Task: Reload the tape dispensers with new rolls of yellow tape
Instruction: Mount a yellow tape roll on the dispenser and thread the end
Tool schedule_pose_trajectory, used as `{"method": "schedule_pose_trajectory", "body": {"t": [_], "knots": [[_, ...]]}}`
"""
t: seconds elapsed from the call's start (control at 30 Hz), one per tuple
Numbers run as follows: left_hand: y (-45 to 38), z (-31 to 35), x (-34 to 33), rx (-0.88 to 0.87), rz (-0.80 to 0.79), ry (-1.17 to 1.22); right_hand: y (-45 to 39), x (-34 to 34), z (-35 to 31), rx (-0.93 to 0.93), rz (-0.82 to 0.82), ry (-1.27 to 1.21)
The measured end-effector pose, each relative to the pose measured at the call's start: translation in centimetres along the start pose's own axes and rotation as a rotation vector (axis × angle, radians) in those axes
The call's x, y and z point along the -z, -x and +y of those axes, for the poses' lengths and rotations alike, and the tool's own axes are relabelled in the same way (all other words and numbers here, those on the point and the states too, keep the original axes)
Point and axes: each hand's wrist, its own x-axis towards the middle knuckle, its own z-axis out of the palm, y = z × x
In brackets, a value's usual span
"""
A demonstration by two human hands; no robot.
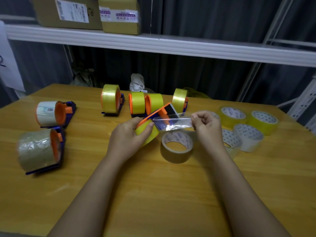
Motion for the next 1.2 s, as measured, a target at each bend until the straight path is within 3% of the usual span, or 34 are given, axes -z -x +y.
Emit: {"method": "schedule_pose_trajectory", "body": {"t": [0.1, 0.37, 1.2], "knots": [[0.18, -0.39, 0.01, -0.077, 0.005, 0.007, -0.10, 0.27, -0.10, -0.093, 0.009, -0.052], [0.45, -0.19, 0.44, -0.266, 0.009, -0.049, -0.27, 0.73, -0.27, -0.105, 0.010, -0.108], [0.52, -0.15, 0.80, -0.377, 0.007, -0.044, -0.23, 0.28, -0.22, 0.208, 0.078, 0.006]]}}
